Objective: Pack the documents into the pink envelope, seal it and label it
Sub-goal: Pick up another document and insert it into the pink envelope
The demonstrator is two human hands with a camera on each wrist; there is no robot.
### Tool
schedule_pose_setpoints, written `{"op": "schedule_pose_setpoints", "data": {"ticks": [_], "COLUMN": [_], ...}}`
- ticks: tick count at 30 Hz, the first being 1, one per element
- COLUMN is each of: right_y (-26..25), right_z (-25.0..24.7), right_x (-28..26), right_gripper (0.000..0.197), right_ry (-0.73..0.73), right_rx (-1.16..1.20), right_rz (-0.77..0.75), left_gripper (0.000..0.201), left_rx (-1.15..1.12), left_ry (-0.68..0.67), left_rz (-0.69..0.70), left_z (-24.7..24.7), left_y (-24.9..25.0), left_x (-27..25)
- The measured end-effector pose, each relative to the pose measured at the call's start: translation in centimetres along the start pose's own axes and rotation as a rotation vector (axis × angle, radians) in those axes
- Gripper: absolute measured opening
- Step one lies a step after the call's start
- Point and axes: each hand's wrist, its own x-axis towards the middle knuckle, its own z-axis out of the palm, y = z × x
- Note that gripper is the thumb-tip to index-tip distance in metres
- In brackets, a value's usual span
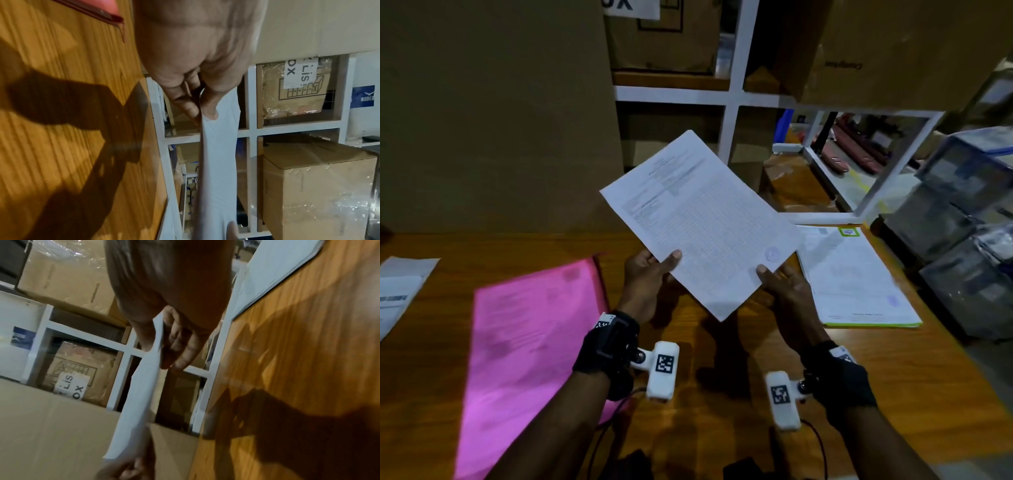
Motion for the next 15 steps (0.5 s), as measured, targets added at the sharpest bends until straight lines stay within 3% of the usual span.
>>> {"op": "schedule_pose_setpoints", "data": {"ticks": [3,8,11,15], "right_y": [-0.7,-2.2,-2.7,-3.4], "right_z": [1.1,-0.6,-2.0,-2.2], "right_x": [0.9,2.0,2.6,3.1], "right_gripper": [0.027,0.029,0.030,0.031], "right_ry": [0.070,0.027,0.012,0.016], "right_rx": [-0.010,-0.221,-0.275,-0.313], "right_rz": [-0.046,-0.141,-0.160,-0.244], "left_gripper": [0.033,0.052,0.056,0.036], "left_rx": [0.005,-0.118,0.075,0.305], "left_ry": [-0.014,0.057,0.044,-0.067], "left_rz": [-0.030,0.014,0.036,0.129], "left_z": [-0.7,-4.2,-5.8,-5.1], "left_y": [-0.4,2.4,4.6,6.0], "left_x": [0.1,2.8,4.1,4.1]}}
